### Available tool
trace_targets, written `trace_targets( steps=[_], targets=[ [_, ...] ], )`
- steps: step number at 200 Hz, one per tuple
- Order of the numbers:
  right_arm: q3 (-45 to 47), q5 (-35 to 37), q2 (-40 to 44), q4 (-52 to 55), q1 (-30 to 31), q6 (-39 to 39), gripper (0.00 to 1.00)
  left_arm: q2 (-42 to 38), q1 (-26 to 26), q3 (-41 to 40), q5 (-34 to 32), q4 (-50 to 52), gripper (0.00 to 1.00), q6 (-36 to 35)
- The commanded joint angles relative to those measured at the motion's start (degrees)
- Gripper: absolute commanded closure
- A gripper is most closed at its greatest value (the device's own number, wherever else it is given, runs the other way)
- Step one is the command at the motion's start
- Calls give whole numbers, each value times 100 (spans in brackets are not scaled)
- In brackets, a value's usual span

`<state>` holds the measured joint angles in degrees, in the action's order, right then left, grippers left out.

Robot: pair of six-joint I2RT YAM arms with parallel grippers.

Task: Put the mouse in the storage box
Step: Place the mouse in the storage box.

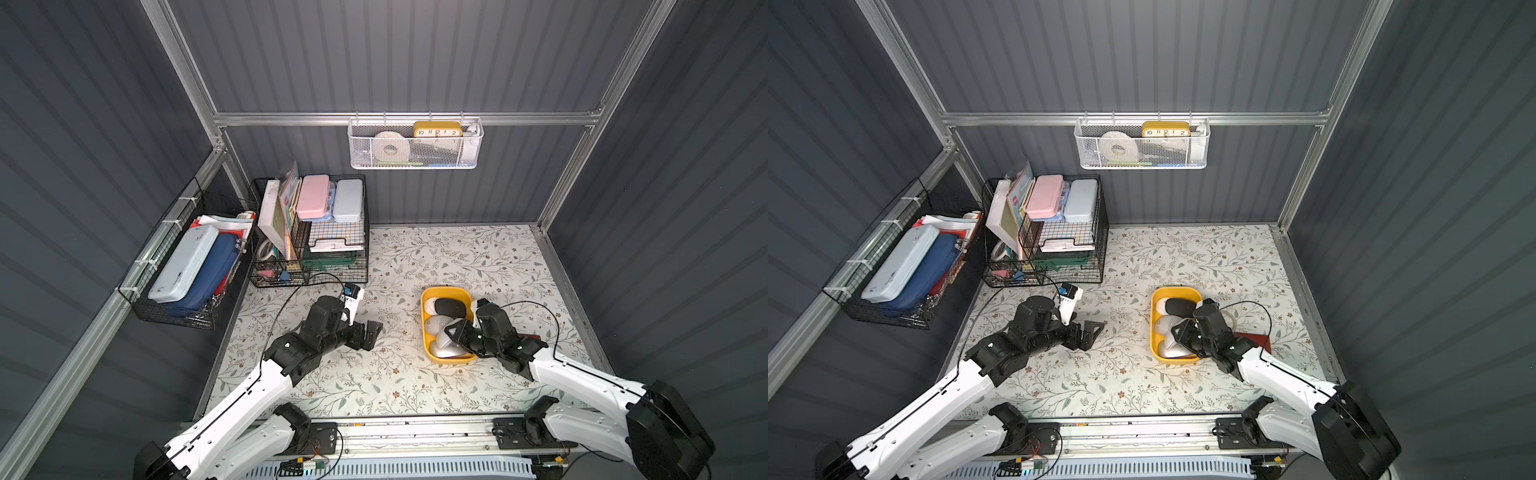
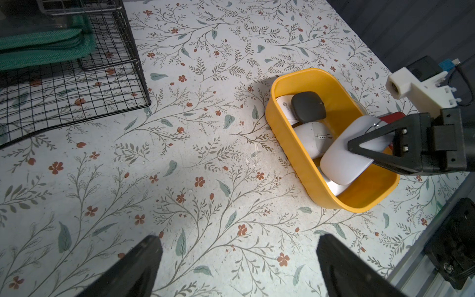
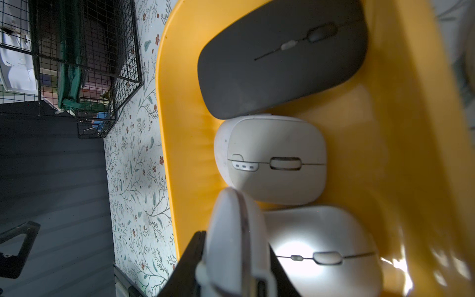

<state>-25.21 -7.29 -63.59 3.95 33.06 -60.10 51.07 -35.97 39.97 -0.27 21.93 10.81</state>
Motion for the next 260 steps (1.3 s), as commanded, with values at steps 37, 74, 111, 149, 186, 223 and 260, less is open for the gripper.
trace_targets(
  steps=[37,74,111,149,186,223,260],
  targets=[
    [112,184,-44,-219,63,-66,73,46,-7,-58,-8,34,1,88],
    [138,238,-42,-201,68,-44,72,78,-6,-55,2,23,1,105],
    [140,268,-106,-228,69,-43,70,132,0,-48,10,6,1,94],
    [166,321,-112,-211,65,-38,64,142,-6,-24,19,37,1,105],
    [135,454,-94,-78,69,-29,53,114,-7,-48,-8,42,1,106],
    [27,712,119,238,69,67,44,131,-6,-45,-8,32,1,90],
    [-153,1139,470,616,65,309,39,105,-6,-83,-40,37,1,106]
  ],
)
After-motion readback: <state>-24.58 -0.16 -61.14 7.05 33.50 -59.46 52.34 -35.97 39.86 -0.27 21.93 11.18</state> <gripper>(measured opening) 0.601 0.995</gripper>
